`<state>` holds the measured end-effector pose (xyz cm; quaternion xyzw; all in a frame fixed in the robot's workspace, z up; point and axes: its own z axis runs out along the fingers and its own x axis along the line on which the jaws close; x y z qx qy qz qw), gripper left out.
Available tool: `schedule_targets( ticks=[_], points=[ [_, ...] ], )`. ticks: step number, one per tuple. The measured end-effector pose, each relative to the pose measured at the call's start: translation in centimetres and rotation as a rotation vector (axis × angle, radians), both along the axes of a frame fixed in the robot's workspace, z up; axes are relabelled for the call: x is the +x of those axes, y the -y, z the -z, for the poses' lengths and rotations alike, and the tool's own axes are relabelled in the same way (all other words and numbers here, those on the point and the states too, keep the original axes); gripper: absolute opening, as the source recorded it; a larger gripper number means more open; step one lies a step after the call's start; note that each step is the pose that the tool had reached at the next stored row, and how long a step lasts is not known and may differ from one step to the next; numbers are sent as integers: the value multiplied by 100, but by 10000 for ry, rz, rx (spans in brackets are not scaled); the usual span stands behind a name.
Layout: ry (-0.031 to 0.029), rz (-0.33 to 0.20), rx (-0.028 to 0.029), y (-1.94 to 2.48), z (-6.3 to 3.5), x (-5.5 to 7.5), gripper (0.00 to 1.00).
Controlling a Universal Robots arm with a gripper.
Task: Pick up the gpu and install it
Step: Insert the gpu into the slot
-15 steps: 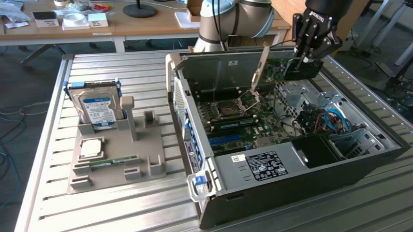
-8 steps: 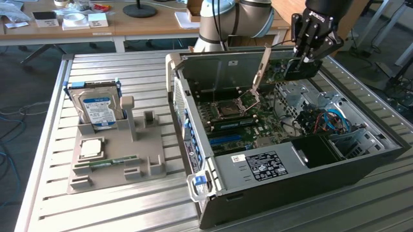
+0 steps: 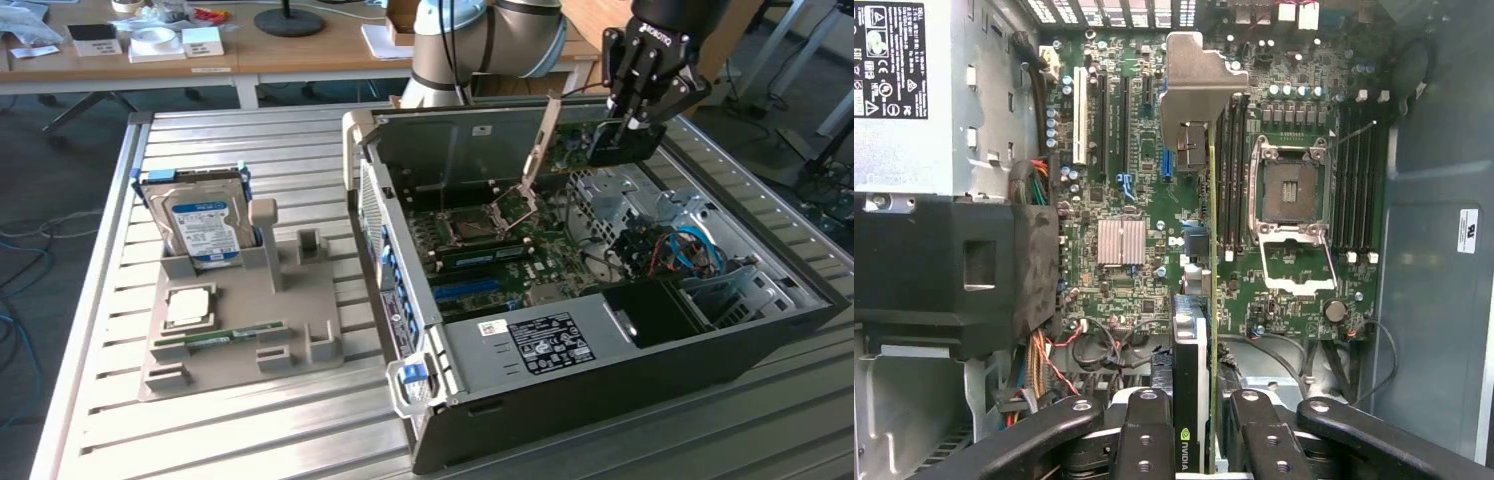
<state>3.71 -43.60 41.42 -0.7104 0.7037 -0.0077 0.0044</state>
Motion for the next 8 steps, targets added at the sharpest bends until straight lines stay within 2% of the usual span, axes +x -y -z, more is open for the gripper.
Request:
schedule_targets(
  ticks=[5,8],
  points=[
    [0,-305,-2,0,0,0,27],
    [0,-312,-3,0,0,0,27]
  ],
)
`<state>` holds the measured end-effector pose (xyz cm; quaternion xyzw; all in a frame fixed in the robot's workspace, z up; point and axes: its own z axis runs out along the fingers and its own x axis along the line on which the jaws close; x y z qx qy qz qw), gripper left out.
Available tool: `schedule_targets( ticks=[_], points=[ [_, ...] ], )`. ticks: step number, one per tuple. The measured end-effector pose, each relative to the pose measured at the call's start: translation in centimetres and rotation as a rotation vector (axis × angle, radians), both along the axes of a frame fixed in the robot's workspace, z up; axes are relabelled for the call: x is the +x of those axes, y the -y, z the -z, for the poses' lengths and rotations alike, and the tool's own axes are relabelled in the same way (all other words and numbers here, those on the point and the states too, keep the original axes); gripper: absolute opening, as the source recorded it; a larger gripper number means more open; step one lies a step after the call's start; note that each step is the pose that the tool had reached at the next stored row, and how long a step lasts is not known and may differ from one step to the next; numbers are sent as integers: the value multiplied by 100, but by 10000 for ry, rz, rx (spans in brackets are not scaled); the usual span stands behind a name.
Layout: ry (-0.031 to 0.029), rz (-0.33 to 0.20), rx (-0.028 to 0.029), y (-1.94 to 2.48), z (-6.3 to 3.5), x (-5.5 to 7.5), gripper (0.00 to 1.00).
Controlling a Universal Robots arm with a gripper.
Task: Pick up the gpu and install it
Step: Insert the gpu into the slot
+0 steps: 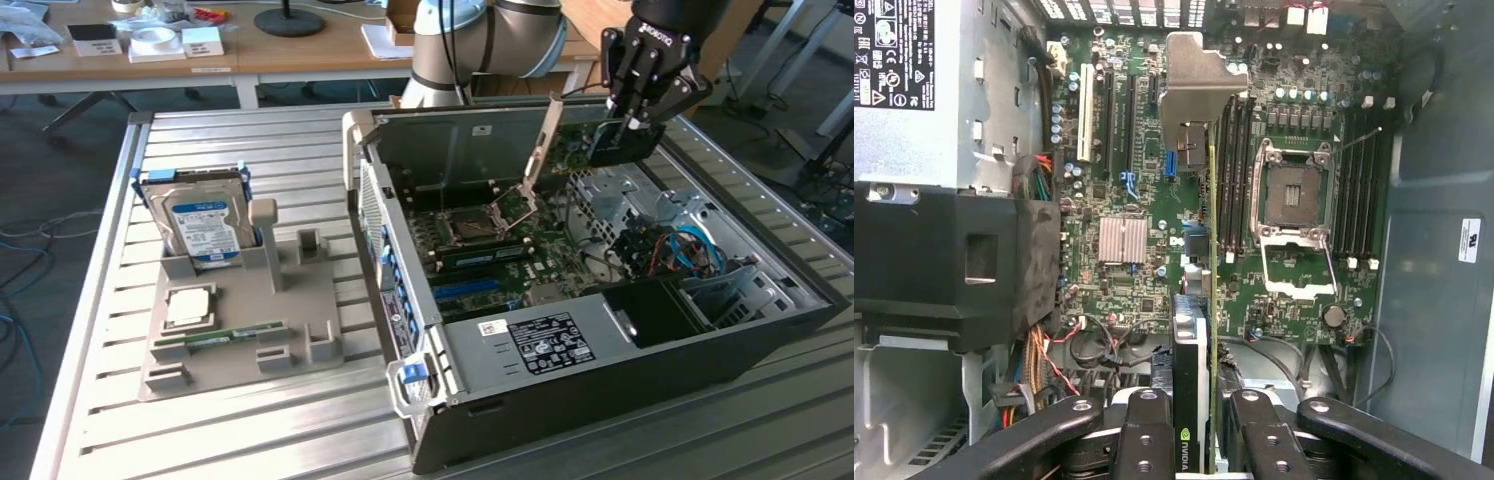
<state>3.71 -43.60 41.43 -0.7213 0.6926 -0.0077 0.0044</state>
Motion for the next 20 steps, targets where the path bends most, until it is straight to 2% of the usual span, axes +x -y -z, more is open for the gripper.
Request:
schedule_targets(
  ticks=[11,14,20],
  points=[
    [12,0,5,1,1,-15,27],
    [38,0,3,0,0,-48,27],
    [136,1,4,-1,0,-143,27]
  ],
)
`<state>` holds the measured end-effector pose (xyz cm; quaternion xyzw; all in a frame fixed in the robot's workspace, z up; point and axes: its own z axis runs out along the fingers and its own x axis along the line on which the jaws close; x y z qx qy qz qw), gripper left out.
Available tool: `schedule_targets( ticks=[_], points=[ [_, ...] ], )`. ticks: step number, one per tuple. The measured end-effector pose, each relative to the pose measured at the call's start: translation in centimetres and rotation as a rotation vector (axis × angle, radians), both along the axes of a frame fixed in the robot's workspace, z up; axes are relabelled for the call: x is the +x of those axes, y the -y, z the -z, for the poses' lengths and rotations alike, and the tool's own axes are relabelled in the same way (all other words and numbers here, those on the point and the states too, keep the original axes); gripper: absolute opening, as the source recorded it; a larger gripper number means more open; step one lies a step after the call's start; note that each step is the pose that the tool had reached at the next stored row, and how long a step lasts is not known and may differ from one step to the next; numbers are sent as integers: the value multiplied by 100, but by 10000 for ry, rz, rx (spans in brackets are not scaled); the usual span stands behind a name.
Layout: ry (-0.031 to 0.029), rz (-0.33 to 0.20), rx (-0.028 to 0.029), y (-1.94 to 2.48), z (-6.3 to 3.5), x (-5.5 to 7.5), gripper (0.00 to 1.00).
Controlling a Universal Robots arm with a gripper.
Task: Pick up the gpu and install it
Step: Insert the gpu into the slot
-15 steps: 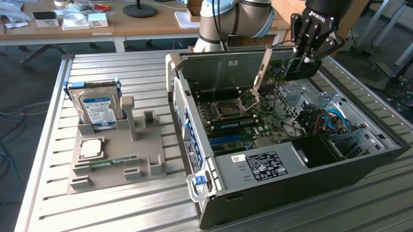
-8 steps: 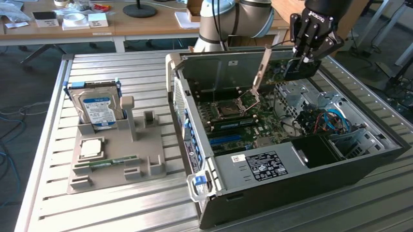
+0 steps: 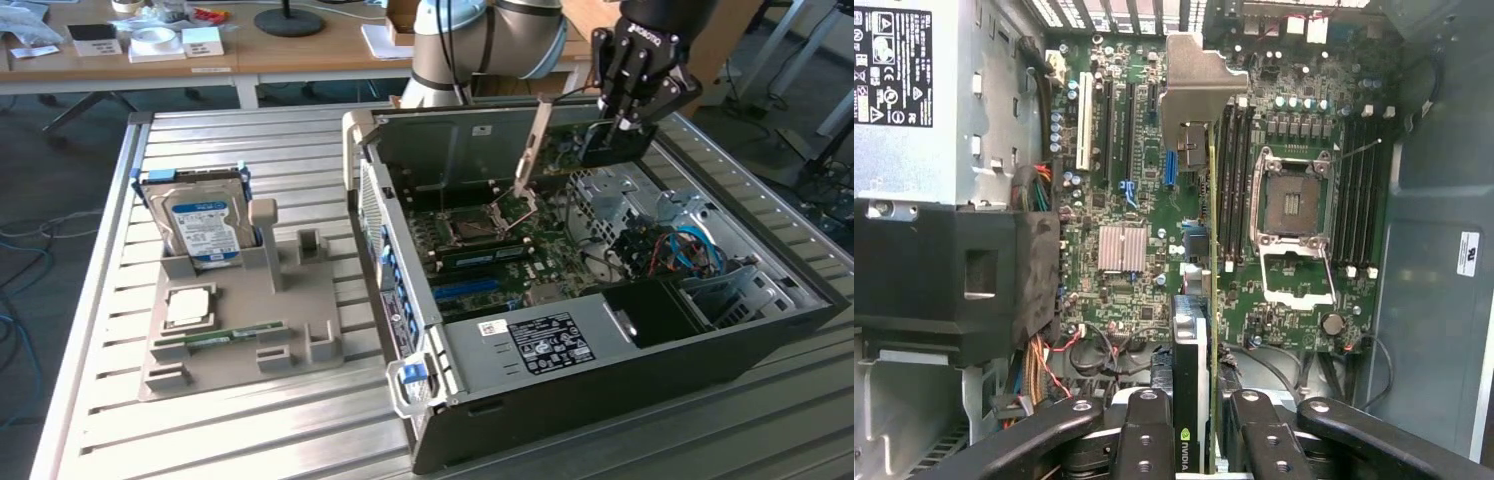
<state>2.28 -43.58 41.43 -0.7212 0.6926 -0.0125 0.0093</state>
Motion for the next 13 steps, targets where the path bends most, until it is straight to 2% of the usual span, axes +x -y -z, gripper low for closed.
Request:
schedule_targets(
  ticks=[6,13],
  points=[
    [83,0,0,-1,0,-80,27],
    [108,0,1,-9,0,-123,27]
  ],
)
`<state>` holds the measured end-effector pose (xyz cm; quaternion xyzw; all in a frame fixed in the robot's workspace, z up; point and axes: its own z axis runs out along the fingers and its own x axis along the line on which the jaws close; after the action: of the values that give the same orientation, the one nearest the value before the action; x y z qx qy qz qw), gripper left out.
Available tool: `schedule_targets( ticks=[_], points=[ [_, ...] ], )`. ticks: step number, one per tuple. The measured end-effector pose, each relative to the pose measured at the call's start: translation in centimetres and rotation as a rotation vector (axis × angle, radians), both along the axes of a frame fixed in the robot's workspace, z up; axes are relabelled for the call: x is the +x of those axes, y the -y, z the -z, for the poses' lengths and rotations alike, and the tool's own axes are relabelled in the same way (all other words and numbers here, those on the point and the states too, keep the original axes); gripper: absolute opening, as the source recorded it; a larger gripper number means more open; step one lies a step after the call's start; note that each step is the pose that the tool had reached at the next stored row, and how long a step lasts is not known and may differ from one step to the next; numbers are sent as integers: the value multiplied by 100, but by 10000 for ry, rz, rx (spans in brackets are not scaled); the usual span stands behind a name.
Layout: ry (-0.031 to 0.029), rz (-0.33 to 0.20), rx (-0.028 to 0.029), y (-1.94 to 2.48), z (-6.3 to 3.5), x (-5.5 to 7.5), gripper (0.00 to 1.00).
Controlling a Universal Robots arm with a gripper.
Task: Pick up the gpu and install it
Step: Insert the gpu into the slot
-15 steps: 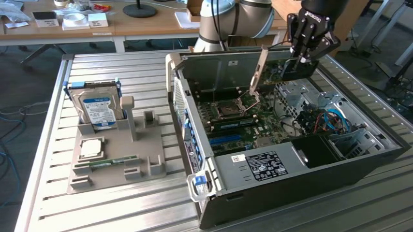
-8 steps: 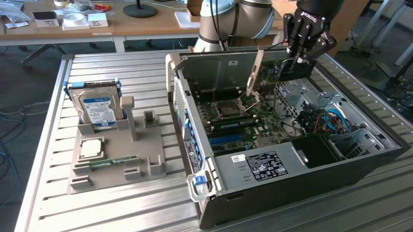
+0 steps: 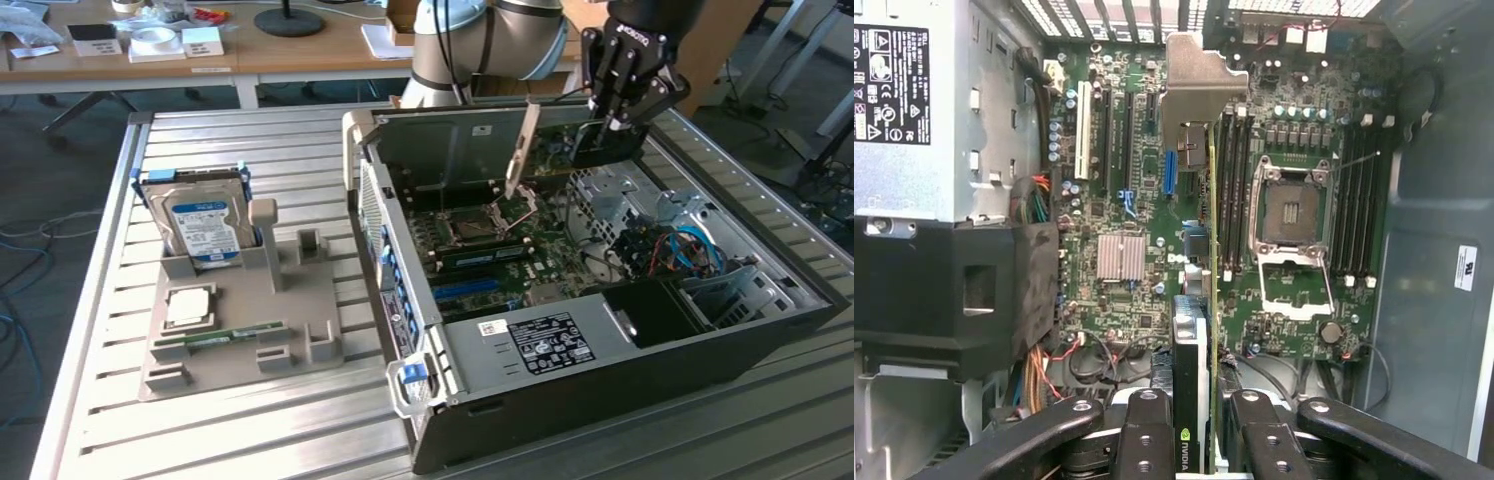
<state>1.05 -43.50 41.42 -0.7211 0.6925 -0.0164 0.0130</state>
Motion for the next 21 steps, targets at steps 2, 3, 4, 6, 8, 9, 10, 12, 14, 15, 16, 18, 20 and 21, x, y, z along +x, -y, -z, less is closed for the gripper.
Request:
schedule_targets(
  ticks=[2,3,4,6,8,9,10,12,14,15,16,18,20,21],
  points=[
    [1,0,0,-2,0,-8,27],
    [2,0,0,-3,0,-11,27],
    [2,0,0,-5,0,-14,27],
    [3,0,0,-8,0,-19,27],
    [4,-1,0,-10,0,-22,27],
    [4,0,0,-13,0,-25,27],
    [4,0,0,-16,0,-28,27],
    [4,-1,0,-19,0,-30,27],
    [4,0,0,-21,0,-32,27],
    [4,0,0,-21,0,-32,27],
    [4,0,1,-21,2,-32,27],
    [9,0,1,-21,10,-33,27],
    [15,-1,-1,-21,18,-35,27],
    [16,-1,-2,-21,19,-35,27]
  ],
)
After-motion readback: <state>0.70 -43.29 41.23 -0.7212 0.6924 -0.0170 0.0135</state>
